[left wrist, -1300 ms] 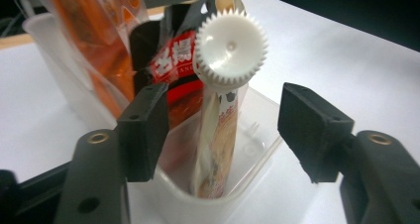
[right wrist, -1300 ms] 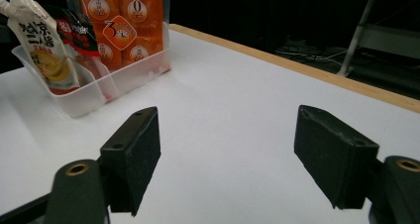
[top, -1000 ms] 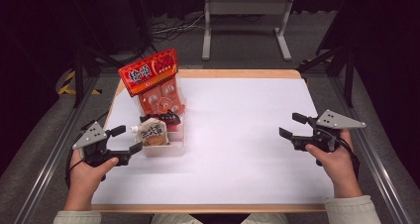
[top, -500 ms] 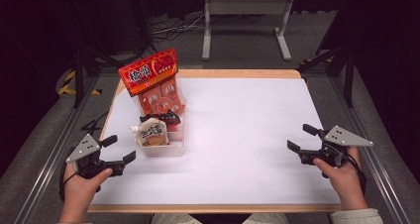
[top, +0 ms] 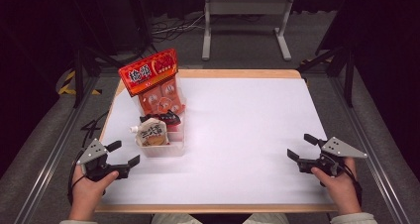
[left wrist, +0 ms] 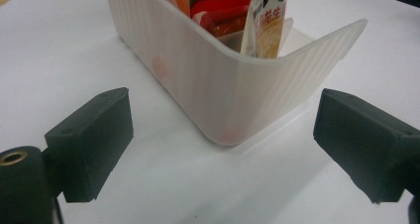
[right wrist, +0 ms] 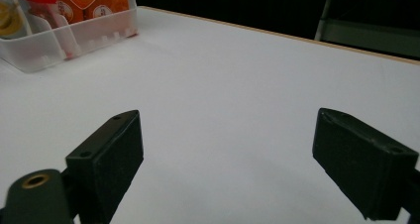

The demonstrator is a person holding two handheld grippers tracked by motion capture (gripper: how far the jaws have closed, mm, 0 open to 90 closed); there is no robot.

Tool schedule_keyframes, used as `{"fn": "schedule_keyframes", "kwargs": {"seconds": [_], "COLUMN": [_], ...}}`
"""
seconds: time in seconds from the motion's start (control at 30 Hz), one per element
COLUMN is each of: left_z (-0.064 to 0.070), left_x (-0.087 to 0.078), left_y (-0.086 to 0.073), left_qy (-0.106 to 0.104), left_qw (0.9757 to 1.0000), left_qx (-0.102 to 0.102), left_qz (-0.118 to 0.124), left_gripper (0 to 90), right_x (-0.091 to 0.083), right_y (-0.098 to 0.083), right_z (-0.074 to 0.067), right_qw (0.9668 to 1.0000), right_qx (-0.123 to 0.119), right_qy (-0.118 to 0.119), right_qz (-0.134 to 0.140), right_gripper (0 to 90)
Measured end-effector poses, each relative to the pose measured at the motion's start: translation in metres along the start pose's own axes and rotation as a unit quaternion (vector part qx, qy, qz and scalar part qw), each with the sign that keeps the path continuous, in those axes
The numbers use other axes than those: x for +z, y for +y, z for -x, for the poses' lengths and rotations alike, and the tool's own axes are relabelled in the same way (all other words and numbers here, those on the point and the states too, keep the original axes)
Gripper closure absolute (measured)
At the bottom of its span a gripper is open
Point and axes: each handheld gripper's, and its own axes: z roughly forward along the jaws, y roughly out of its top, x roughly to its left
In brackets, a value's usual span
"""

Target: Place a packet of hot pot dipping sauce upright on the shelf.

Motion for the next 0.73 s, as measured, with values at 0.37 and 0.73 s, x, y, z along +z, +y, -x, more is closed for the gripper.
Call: {"fn": "schedule_keyframes", "kwargs": {"seconds": [0.37, 0.73], "left_z": [-0.001, 0.001], "left_x": [0.014, 0.016], "left_y": [-0.014, -0.015], "left_qy": [0.003, 0.012], "left_qw": [1.0, 0.9999], "left_qx": [-0.008, 0.002], "left_qz": [0.0, 0.002], "left_gripper": [8.7, 8.4], "right_x": [0.005, 0.005], "right_y": [-0.014, -0.014], "right_z": [-0.007, -0.007], "right_qw": [0.9998, 0.9998], "right_qx": [-0.001, 0.005], "right_qy": [-0.001, -0.008], "right_qz": [-0.022, -0.017], "right_gripper": [12.3, 12.3]}}
